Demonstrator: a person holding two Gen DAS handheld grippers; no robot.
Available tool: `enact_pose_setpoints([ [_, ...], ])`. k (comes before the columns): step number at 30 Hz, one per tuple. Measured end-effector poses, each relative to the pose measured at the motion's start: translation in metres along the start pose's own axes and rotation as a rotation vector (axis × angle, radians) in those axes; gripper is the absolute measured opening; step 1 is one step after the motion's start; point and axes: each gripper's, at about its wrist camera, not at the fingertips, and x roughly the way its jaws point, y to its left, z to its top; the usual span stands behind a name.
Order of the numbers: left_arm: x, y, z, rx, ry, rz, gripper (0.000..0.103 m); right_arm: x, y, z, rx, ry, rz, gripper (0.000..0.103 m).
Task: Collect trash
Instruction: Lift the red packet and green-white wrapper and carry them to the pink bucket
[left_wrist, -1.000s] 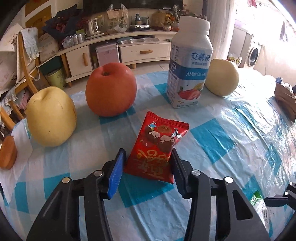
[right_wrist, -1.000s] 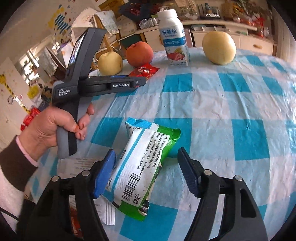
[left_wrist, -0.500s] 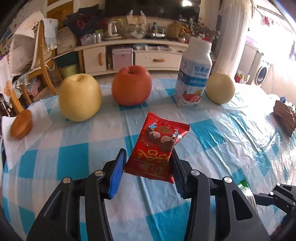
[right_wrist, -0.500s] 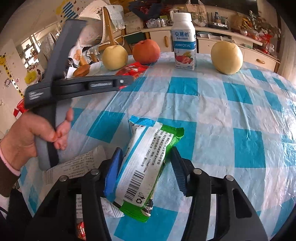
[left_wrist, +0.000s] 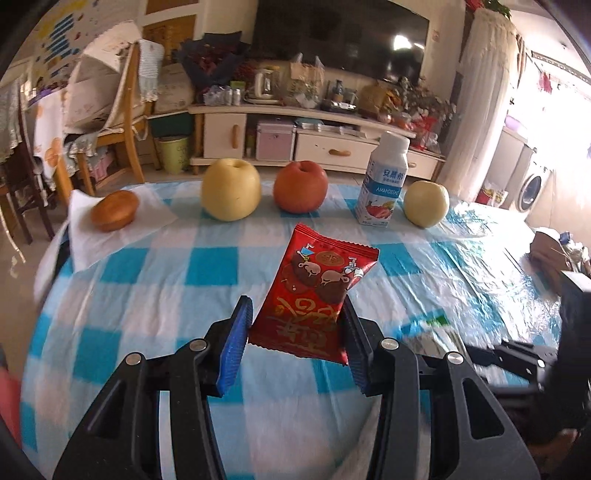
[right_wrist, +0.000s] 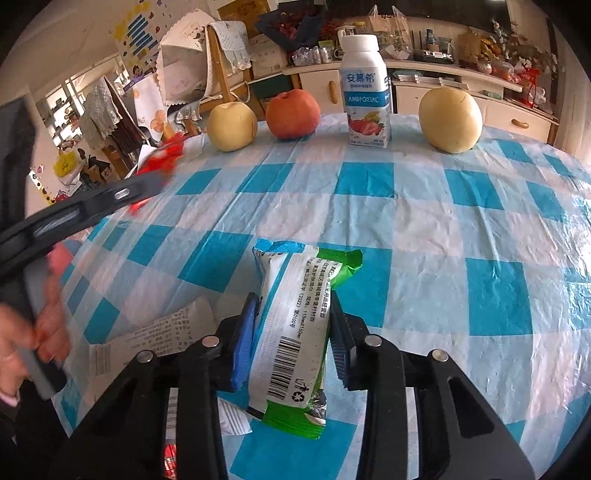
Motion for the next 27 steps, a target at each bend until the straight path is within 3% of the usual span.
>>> enact_pose_setpoints([
  [9, -0.052, 0.021, -0.030, -0.122, -0.039, 0.017, 0.049, -0.010, -0.013, -0.003, 0.069, -0.019, 0.003, 0.033],
  [27, -0.077, 0.044, -0.037, -0.184, -0.100, 0.015, 0.049, -0.044, -0.001, -0.004, 0.089, -0.092, 0.038, 0.033],
])
